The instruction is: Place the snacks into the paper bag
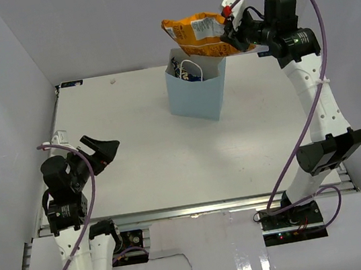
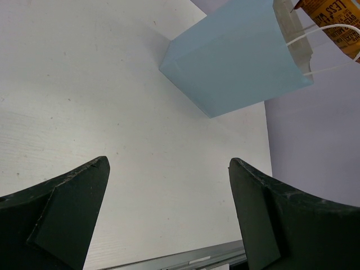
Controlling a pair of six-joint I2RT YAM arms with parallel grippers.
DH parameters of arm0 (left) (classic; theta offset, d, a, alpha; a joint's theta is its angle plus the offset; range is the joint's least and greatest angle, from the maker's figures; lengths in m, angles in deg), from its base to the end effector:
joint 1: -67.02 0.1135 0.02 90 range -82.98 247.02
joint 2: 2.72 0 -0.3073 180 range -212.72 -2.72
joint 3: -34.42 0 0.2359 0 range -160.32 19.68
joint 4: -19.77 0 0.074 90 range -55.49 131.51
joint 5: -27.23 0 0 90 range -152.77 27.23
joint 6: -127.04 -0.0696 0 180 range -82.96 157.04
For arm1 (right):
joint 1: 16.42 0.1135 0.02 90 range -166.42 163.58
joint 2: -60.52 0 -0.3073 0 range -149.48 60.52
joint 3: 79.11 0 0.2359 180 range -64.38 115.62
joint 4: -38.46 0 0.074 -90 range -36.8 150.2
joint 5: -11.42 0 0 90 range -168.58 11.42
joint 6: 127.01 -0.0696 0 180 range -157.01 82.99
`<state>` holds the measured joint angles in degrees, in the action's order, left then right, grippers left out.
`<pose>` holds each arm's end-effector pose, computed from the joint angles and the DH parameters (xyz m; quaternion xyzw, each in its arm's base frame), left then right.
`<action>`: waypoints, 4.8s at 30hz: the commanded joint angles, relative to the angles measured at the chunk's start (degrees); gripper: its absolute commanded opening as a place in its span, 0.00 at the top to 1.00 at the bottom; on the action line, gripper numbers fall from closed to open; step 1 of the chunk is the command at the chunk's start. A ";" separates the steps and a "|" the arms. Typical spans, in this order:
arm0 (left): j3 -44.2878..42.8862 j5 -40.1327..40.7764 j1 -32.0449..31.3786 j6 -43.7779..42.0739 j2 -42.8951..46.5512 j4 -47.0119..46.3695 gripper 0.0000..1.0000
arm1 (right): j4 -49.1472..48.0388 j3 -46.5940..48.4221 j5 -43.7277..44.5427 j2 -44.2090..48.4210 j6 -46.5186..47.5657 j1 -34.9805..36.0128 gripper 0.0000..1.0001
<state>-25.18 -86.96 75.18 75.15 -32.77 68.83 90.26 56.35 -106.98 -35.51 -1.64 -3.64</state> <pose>0.0920 -0.0156 0.3378 -0.2026 0.7819 -0.3111 0.5009 0.3502 0.1134 0.5400 -0.4485 0.6269 0.0684 0.6333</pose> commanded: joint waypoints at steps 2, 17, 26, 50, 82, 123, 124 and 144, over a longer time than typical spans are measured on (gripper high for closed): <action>0.56 -1.74 0.01 -0.75 0.07 -2.07 0.02 | 5.74 5.48 1.51 -1.00 3.82 0.84 0.92; 2.50 -2.88 0.10 -0.58 -0.72 -4.00 0.02 | 14.53 10.49 21.78 -6.89 13.75 8.49 0.92; 3.20 -2.97 0.01 -0.58 -1.07 -4.36 0.02 | 16.64 12.43 30.24 -8.91 17.27 11.75 0.92; 4.17 -4.91 0.10 0.04 -1.34 -5.76 0.02 | 21.91 12.87 35.88 -17.51 24.47 18.42 0.92; 3.99 -6.58 0.10 1.18 -0.10 -5.06 0.02 | 11.64 6.64 -5.21 -6.56 1.38 5.00 0.16; 3.03 -6.58 0.10 1.44 -0.28 -3.48 0.02 | 1.44 6.10 -8.00 -10.76 -1.19 3.48 0.92; 3.03 -6.49 0.10 1.53 -0.19 -3.48 0.02 | 1.61 6.19 -6.50 -10.85 -0.92 3.92 0.92; 4.00 -8.33 0.01 2.67 -2.30 -5.94 0.02 | 20.07 12.51 11.17 -16.54 8.58 7.69 0.92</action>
<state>-21.07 -93.60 75.18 77.38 -34.71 64.57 109.65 66.41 -98.68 -48.04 6.06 2.13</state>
